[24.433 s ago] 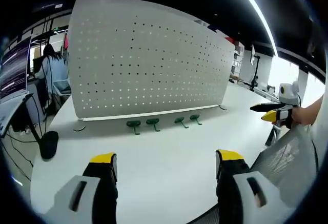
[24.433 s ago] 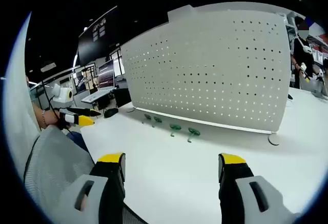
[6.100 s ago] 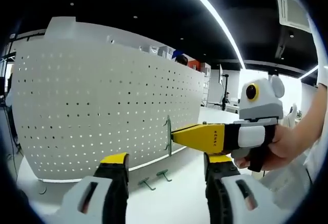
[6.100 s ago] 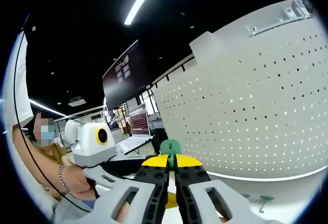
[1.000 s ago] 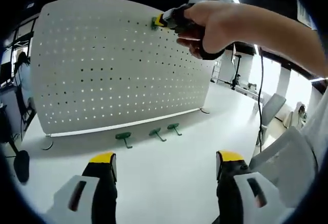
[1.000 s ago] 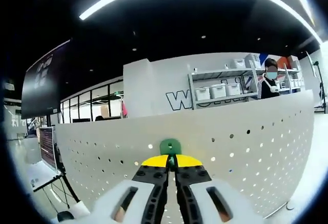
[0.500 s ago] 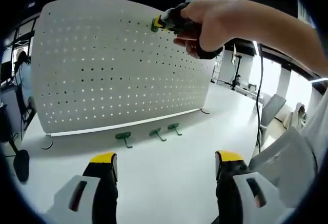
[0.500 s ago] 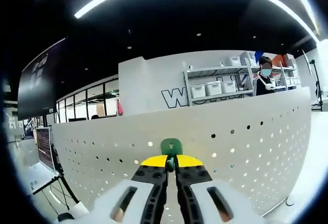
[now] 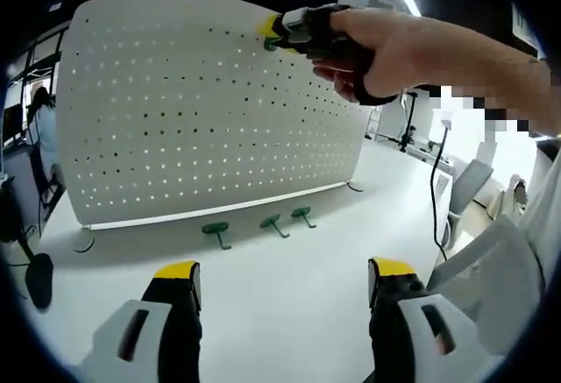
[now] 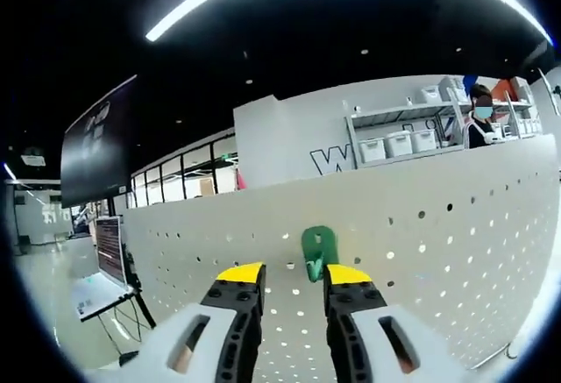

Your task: Insert the hook assembly into the mounting plate slot until the hook locks in place.

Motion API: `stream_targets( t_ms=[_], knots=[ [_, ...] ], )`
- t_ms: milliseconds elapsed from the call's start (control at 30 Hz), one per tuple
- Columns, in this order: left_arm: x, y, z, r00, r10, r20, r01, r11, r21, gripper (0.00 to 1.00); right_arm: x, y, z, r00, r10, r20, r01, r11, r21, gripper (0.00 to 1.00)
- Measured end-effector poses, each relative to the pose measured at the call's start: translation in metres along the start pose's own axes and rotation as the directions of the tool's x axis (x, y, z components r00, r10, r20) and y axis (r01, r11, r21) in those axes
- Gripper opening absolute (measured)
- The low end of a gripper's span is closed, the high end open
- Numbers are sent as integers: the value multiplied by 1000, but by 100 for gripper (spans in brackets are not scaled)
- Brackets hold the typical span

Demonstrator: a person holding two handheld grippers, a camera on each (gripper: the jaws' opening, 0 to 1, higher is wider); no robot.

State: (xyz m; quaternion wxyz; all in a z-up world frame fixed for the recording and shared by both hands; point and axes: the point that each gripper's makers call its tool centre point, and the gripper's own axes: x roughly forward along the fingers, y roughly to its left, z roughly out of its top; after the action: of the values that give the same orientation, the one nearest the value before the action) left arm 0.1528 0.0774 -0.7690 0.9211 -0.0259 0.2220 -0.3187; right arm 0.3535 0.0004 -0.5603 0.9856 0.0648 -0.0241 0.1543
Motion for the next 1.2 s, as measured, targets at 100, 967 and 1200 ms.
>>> stream_targets(
  t_ms=[100,967,1200],
  knots=[
    [1,0,-2,1000,-1,-9,1,1000,4,80,-3,9,-6,996,89,-22,-89,996,10,29],
    [1,3,-6,1000,7,-23,-7,1000,3,80,-24,29,-23,903,423,-74,-422,906,31,43],
    [2,1,-6,1000,3,-23,-3,1000,6,81,-49,18,-39,886,451,-110,-453,892,3,48]
  ],
)
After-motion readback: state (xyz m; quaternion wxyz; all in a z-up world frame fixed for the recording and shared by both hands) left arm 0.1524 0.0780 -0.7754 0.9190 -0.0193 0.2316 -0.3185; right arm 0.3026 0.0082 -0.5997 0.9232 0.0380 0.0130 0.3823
